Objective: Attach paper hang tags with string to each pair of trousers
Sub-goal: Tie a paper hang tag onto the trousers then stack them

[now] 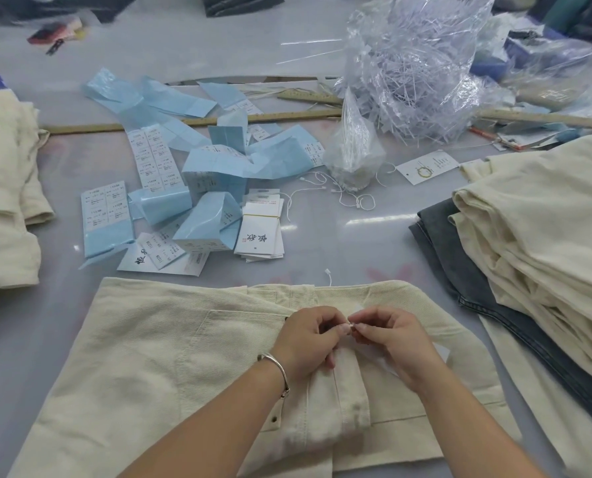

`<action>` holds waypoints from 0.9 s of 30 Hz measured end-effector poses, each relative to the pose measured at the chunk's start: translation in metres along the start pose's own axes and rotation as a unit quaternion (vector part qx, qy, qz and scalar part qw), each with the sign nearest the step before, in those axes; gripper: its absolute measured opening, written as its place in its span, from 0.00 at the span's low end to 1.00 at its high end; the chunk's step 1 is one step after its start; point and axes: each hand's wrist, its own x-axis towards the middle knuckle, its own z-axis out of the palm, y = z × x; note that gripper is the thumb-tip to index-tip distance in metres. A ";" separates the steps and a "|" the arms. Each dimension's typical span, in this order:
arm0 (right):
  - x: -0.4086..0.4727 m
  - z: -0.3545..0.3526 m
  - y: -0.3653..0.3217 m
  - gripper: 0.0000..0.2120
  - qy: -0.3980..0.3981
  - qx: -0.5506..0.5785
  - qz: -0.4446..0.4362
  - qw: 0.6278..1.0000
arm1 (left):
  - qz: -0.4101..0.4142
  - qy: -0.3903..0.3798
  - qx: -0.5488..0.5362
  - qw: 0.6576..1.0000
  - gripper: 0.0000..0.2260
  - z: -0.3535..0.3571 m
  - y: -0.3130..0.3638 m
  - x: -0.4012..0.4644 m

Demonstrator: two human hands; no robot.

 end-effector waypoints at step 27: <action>-0.002 0.001 0.005 0.10 0.010 -0.103 -0.098 0.990 | -0.030 -0.013 0.039 0.999 0.09 -0.002 0.006 0.002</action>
